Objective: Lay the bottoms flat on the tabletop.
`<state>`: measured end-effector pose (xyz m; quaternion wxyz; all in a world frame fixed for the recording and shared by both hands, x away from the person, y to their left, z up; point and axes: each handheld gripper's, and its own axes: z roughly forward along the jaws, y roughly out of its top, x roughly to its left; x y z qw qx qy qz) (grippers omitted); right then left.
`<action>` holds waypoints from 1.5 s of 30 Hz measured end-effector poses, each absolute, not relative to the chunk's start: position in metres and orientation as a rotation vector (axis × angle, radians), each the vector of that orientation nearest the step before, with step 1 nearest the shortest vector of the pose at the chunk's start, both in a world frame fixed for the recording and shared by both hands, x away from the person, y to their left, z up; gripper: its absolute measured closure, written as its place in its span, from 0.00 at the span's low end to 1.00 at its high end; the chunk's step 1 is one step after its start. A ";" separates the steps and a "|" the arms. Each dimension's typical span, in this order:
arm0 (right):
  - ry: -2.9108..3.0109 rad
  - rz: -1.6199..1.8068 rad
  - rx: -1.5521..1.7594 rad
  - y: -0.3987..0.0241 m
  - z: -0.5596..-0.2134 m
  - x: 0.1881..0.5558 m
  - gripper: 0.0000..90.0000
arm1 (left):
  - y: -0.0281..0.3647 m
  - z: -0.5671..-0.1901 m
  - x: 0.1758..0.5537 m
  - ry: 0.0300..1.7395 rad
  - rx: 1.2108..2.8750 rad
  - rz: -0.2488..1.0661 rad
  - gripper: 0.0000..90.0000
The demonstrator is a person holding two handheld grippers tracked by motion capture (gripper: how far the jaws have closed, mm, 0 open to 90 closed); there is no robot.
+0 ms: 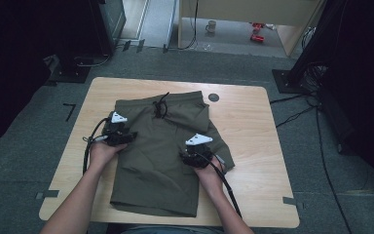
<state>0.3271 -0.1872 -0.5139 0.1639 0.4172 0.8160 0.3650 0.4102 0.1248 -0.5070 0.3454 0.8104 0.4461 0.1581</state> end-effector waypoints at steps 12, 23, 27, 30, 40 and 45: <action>2.318 1.036 1.186 -0.191 -0.510 0.330 0.88 | 0.140 -0.513 0.414 1.225 1.993 0.451 0.91; 2.332 1.066 1.175 -0.195 -0.502 0.327 0.89 | 0.148 -0.514 0.425 1.244 1.988 0.529 0.90; 2.329 1.074 1.188 -0.197 -0.500 0.327 0.94 | 0.148 -0.514 0.428 1.254 1.988 0.530 0.90; 2.312 1.083 1.202 -0.203 -0.495 0.326 0.95 | 0.150 -0.514 0.429 1.259 1.986 0.534 0.90; 2.241 1.078 1.272 -0.235 -0.482 0.324 0.98 | 0.152 -0.513 0.431 1.257 1.992 0.542 0.90; 2.179 1.060 1.288 -0.263 -0.472 0.319 0.98 | 0.155 -0.513 0.432 1.264 1.993 0.550 0.89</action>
